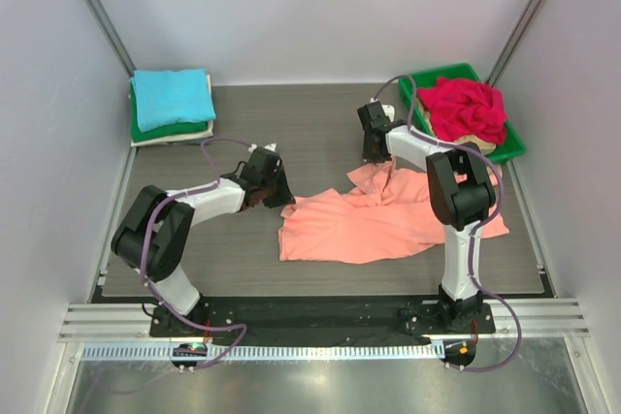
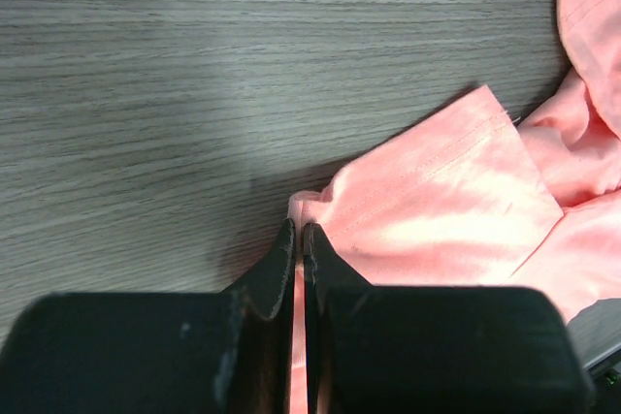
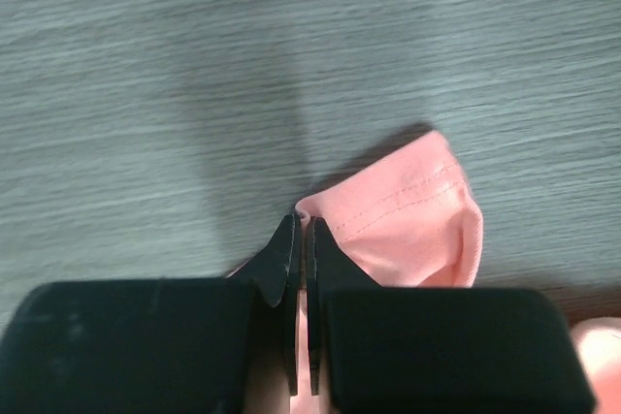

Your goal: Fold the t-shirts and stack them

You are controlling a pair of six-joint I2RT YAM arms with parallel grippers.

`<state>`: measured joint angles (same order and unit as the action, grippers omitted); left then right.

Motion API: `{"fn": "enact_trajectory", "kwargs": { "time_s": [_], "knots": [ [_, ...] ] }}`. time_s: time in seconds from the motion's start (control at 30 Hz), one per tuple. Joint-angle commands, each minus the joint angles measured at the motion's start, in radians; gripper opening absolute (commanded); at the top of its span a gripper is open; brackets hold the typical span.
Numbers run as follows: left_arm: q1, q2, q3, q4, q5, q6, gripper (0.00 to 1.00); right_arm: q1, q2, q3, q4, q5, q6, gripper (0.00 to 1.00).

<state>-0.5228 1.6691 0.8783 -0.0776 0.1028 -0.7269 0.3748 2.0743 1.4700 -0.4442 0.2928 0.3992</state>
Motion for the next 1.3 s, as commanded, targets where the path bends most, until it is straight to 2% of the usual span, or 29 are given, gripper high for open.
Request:
{"fn": "enact_trajectory", "kwargs": {
  "time_s": [0.0, 0.13, 0.33, 0.47, 0.7, 0.8, 0.87, 1.03, 1.17, 1.27],
  "knots": [
    [0.009, 0.000, 0.010, 0.030, -0.012, -0.003, 0.00, 0.010, -0.011, -0.014, -0.051, -0.130, 0.024, 0.01],
    [0.026, -0.077, 0.034, -0.032, -0.034, 0.021, 0.00, 0.018, -0.146, 0.061, -0.053, -0.139, 0.036, 0.01],
    [0.040, -0.351, 0.128, -0.240, -0.095, 0.112, 0.00, 0.023, -0.415, 0.144, -0.119, -0.084, 0.056, 0.01],
    [0.040, -0.509, 0.189, -0.315, -0.156, 0.155, 0.00, 0.023, -0.589, 0.136, -0.131, -0.078, 0.067, 0.01],
    [0.040, -0.745, 0.252, -0.383, -0.151, 0.204, 0.00, 0.023, -0.854, 0.145, -0.142, -0.067, 0.058, 0.01],
    [0.040, -0.851, 0.252, -0.381, -0.121, 0.239, 0.00, 0.023, -0.919, 0.170, -0.165, -0.044, 0.047, 0.01],
    [0.040, -0.923, 0.242, -0.441, -0.136, 0.241, 0.00, 0.021, -0.930, 0.177, -0.182, -0.023, 0.024, 0.01],
    [0.040, -1.074, 0.159, -0.609, -0.156, 0.137, 0.00, 0.023, -0.939, 0.083, -0.212, -0.015, 0.016, 0.01],
    [0.040, -1.216, 0.065, -0.714, -0.309, 0.115, 0.00, 0.023, -0.944, 0.010, -0.200, -0.004, 0.029, 0.01],
    [0.040, -1.270, 0.109, -0.772, -0.373, 0.132, 0.00, 0.023, -0.927, 0.007, -0.174, 0.006, 0.036, 0.01]
  ]
}}
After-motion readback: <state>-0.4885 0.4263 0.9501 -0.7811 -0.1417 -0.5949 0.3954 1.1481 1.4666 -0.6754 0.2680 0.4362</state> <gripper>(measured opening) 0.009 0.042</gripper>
